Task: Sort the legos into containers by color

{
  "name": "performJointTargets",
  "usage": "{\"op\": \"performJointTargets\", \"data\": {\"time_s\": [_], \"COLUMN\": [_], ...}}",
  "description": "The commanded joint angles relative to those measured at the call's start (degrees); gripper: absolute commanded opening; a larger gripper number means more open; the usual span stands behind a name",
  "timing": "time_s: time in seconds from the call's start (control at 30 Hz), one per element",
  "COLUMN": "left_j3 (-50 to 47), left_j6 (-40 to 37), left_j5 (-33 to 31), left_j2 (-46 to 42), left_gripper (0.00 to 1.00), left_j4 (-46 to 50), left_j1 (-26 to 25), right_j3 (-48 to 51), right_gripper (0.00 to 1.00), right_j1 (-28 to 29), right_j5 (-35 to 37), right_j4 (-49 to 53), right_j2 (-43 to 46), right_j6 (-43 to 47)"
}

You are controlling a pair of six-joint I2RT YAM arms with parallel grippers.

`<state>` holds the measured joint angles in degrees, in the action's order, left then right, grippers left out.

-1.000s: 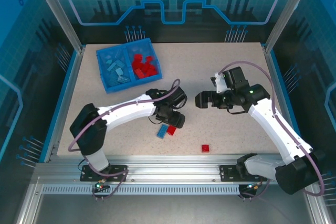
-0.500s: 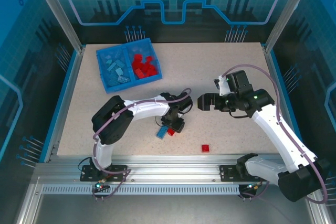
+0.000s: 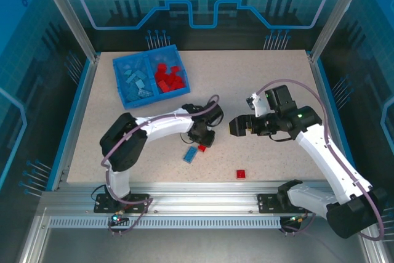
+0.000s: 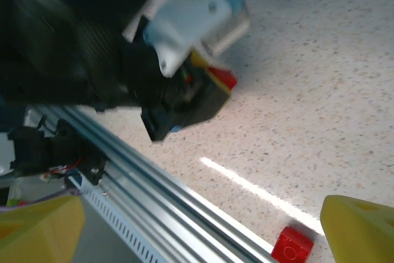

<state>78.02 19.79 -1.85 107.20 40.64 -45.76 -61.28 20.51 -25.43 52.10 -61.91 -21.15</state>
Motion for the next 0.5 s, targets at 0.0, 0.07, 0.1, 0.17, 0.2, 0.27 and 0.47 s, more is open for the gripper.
{"op": "performJointTargets", "data": {"time_s": [0.0, 0.07, 0.1, 0.17, 0.2, 0.27, 0.47], "left_j3": [6.28, 9.74, 12.05, 17.58, 21.2, 27.67, 50.83], "left_j6": [2.17, 2.97, 3.95, 6.29, 7.33, 7.8, 8.51], "left_j5": [-3.26, -6.0, -8.21, -12.45, -14.49, -17.87, -20.94], "left_j2": [-6.22, -6.52, -5.75, -2.97, -1.02, 3.37, 19.84], "left_gripper": [0.16, 0.16, 0.16, 0.16, 0.16, 0.17, 0.18], "left_j4": [-1.06, -0.08, 1.09, 4.24, 5.76, 6.62, 9.8], "left_j1": [4.41, 7.8, 10.28, 14.85, 17.11, 20.52, 27.7], "right_j3": [-0.46, -1.07, -1.31, -1.49, -1.48, -1.57, -3.09], "right_gripper": [1.0, 1.0, 1.0, 1.0, 1.0, 1.0, 1.0], "right_j1": [-0.83, -0.85, -0.84, -0.85, -0.91, -1.0, -1.26], "right_j5": [-4.05, -1.25, 0.85, 3.77, 4.88, 5.9, 6.61], "right_j4": [0.29, -1.0, -1.51, -2.8, -3.49, -4.64, -4.09], "right_j2": [1.19, 0.87, 0.54, 0.01, -0.26, -0.65, -1.71], "right_j6": [0.81, -1.07, -2.23, -3.92, -4.79, -6.22, -6.09]}}
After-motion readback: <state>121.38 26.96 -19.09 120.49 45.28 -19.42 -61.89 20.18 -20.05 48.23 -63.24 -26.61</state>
